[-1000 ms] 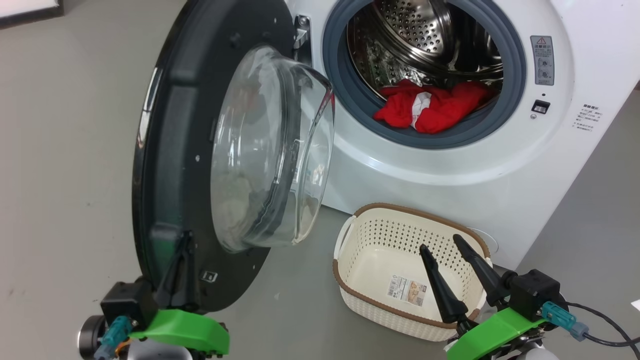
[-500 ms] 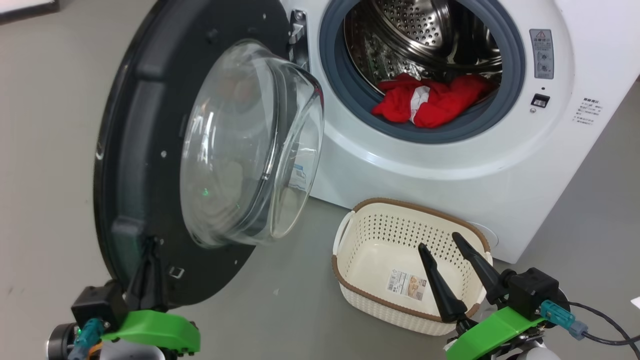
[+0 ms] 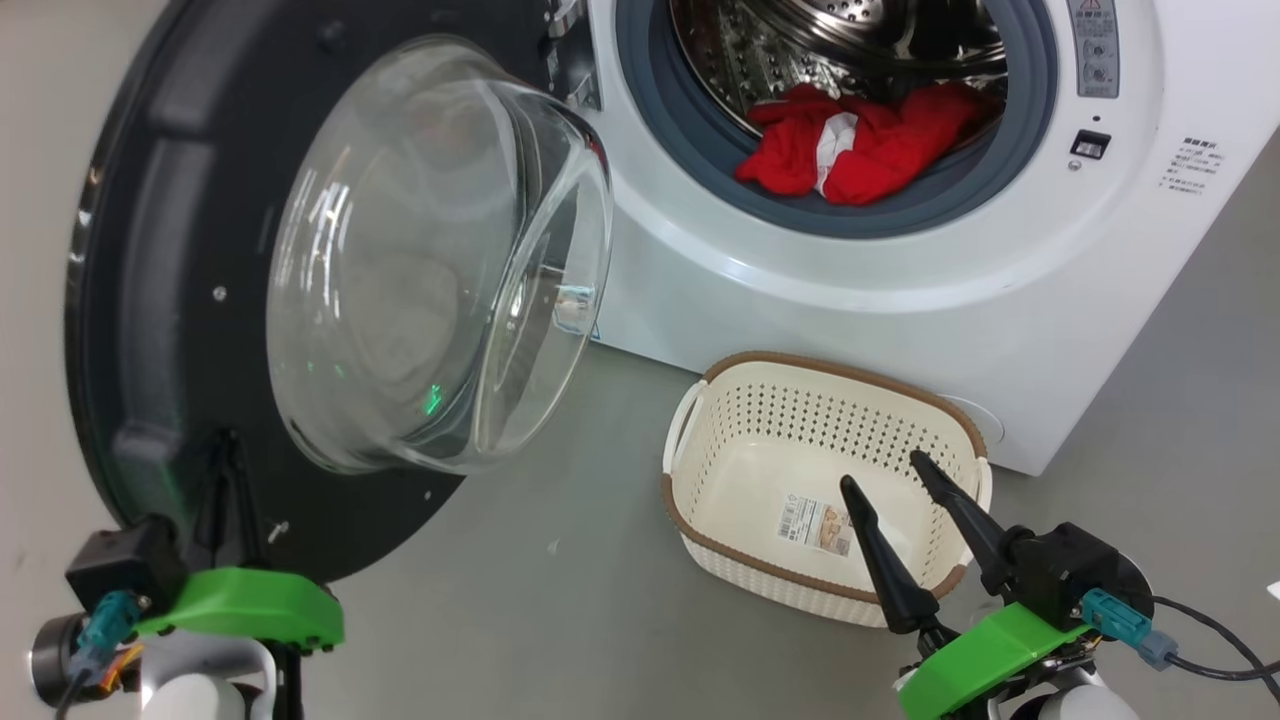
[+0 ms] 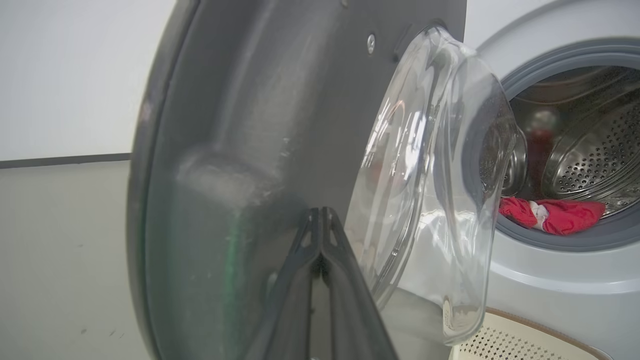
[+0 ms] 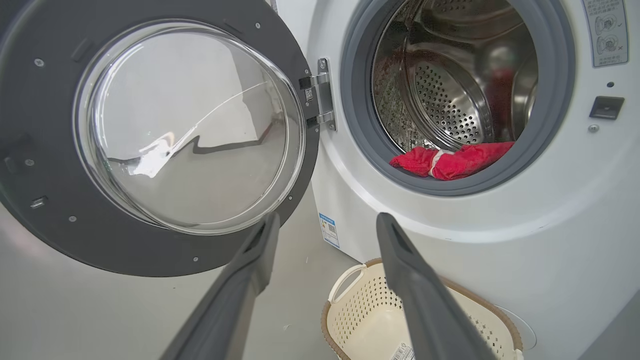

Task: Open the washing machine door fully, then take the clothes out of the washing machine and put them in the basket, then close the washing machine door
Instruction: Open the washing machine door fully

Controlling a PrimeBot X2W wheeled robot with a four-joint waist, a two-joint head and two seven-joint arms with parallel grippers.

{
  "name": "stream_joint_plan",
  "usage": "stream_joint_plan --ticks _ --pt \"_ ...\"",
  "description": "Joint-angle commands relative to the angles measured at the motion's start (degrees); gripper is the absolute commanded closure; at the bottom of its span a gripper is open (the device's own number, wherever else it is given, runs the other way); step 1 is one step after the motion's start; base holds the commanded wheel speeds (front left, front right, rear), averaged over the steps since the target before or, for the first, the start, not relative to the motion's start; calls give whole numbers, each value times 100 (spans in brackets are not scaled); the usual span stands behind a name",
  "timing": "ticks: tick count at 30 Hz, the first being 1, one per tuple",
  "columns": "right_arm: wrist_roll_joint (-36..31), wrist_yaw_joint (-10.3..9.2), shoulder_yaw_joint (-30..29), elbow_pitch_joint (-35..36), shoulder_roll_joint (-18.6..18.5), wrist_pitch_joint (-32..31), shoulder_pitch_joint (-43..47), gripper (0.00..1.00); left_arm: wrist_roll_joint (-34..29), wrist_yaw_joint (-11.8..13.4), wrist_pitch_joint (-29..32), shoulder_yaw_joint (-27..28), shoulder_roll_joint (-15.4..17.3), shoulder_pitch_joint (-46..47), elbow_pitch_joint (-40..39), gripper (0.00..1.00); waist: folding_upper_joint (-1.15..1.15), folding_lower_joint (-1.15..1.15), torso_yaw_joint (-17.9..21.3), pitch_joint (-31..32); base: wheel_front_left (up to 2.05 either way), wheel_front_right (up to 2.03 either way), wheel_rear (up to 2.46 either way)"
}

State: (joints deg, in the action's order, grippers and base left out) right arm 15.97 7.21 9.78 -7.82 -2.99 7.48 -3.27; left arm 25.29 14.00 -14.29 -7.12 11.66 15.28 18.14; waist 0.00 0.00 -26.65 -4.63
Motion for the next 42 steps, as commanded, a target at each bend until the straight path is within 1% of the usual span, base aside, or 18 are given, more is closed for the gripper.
stream_joint_plan --ticks 1,10,24,42 --pt "-87 28 101 190 12 -7 -203 0 -8 12 -61 330 233 290 -72 100 0 0 2 -60 0 0 0" --pt "-163 28 95 254 12 -87 -230 0 -152 -57 -69 677 166 532 140 100 0 0 -55 -191 0 0 0" --pt "-219 28 171 298 12 -166 -293 0 -425 -440 -70 1292 128 926 726 100 0 0 -94 -299 0 0 0" --pt "-383 28 162 481 12 -347 -314 0 -844 -731 -71 2078 -96 1361 1334 100 0 0 -71 -508 0 0 0"
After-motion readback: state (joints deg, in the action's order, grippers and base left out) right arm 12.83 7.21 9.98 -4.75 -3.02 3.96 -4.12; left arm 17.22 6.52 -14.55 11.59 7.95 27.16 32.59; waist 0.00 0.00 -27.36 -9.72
